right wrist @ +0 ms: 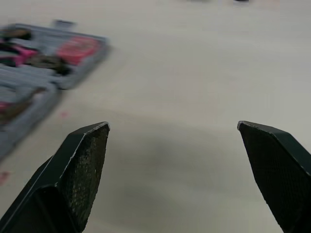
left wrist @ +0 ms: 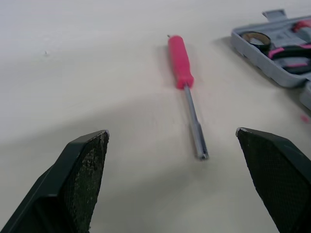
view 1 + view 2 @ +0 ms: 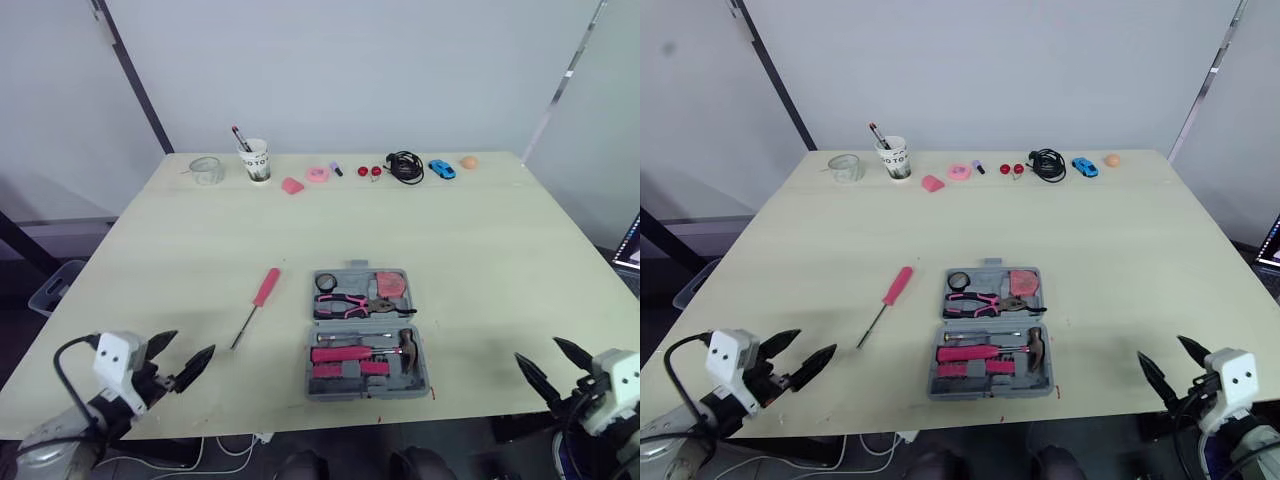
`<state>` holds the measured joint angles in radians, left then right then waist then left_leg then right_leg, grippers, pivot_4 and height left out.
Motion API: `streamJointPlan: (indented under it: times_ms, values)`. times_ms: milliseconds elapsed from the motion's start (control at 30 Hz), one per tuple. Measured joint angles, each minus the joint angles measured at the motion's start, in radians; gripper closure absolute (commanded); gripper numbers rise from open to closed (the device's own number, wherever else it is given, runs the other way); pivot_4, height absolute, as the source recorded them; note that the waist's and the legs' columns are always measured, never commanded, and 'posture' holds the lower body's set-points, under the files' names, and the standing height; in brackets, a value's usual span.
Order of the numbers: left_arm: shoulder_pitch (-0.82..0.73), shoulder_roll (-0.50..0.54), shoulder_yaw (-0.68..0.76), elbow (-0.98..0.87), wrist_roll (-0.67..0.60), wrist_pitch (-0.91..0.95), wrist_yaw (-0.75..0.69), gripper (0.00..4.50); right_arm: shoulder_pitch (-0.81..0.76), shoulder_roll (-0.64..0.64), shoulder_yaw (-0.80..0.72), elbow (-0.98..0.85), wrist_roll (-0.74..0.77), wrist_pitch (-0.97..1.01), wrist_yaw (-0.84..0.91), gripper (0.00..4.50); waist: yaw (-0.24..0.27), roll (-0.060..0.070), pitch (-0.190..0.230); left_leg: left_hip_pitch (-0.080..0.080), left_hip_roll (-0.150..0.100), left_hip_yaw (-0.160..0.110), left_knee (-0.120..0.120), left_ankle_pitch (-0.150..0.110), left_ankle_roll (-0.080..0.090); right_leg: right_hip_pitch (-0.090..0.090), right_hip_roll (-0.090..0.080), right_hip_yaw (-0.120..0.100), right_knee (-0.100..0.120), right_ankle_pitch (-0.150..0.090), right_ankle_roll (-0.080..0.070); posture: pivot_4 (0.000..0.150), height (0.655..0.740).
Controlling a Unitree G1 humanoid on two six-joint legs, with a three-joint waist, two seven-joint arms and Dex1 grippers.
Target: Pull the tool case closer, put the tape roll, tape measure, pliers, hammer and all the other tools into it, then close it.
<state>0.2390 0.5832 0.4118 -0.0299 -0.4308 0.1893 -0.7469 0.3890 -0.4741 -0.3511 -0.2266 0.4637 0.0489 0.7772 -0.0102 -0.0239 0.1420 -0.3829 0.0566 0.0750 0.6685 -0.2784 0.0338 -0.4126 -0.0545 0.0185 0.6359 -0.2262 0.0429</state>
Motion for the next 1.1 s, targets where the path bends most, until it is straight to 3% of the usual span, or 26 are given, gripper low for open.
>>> streamJointPlan:
  times_ms: [200, 300, 700, 800, 867, 967, 1033, 1100]
  values:
    - [-0.168, -0.034, -0.119, 0.01, 0.066, 0.08, 0.102, 0.0, -0.129, -0.108, 0.083, -0.194, 0.134, 0.163, 0.071, 0.05, 0.001, -0.005, -0.002, -0.001, 0.0, -0.002, 0.0, 0.0, 0.0, 0.001, 0.003, -0.002, -0.001, 0.0, 0.0, 0.15, 0.74]
    - [-0.293, -0.053, -0.187, 0.137, 0.131, 0.068, 0.134, 0.0, -0.207, -0.154, 0.146, -0.236, 0.196, 0.259, 0.099, 0.05, 0.007, -0.004, -0.002, -0.001, -0.003, -0.002, 0.0, 0.0, 0.0, 0.002, 0.003, -0.002, -0.001, 0.0, 0.0, 0.15, 0.74]
    - [-0.472, -0.149, -0.278, 0.333, 0.233, 0.064, 0.232, 0.0, -0.268, -0.175, 0.194, -0.268, 0.204, 0.288, 0.158, 0.05, 0.023, -0.007, -0.002, -0.003, -0.003, -0.002, 0.001, 0.0, 0.0, 0.002, 0.004, -0.003, -0.003, 0.001, 0.0, 0.15, 0.74]
    - [-0.478, -0.155, -0.288, 0.335, 0.237, 0.064, 0.233, 0.65, -0.265, -0.175, 0.194, -0.269, 0.202, 0.274, 0.169, 0.0, 0.023, -0.007, -0.002, -0.003, -0.003, -0.002, 0.001, 0.0, 0.0, 0.002, 0.004, -0.003, -0.002, 0.001, 0.0, 0.15, 0.74]
    - [-0.482, -0.159, -0.295, 0.335, 0.243, 0.066, 0.245, 1.77, -0.264, -0.174, 0.194, -0.265, 0.189, 0.255, 0.177, 0.0, 0.023, -0.007, -0.002, -0.003, -0.003, -0.002, 0.001, 0.0, 0.0, 0.002, 0.004, -0.003, -0.002, 0.001, 0.0, 0.15, 0.74]
    - [-0.483, -0.159, -0.295, 0.335, 0.246, 0.067, 0.25, 2.91, -0.263, -0.17, 0.194, -0.263, 0.181, 0.247, 0.177, 0.0, 0.023, -0.007, -0.002, -0.002, -0.003, -0.003, 0.001, 0.0, 0.0, 0.002, 0.004, -0.003, -0.002, 0.001, 0.0, 0.15, 0.74]
    - [-0.482, -0.159, -0.294, 0.335, 0.246, 0.067, 0.253, 3.92, -0.256, -0.165, 0.194, -0.259, 0.173, 0.236, 0.178, 0.0, 0.023, -0.007, -0.002, -0.003, -0.003, -0.002, 0.001, 0.0, 0.0, 0.002, 0.004, -0.003, -0.002, 0.001, 0.0, 0.15, 0.74]
    - [-0.48, -0.162, -0.293, 0.333, 0.244, 0.067, 0.26, 4.11, -0.248, -0.16, 0.194, -0.245, 0.167, 0.227, 0.182, 0.0, 0.023, -0.007, -0.002, -0.002, -0.003, -0.002, 0.001, 0.0, 0.0, 0.002, 0.004, -0.003, -0.002, 0.001, 0.0, 0.15, 0.74]
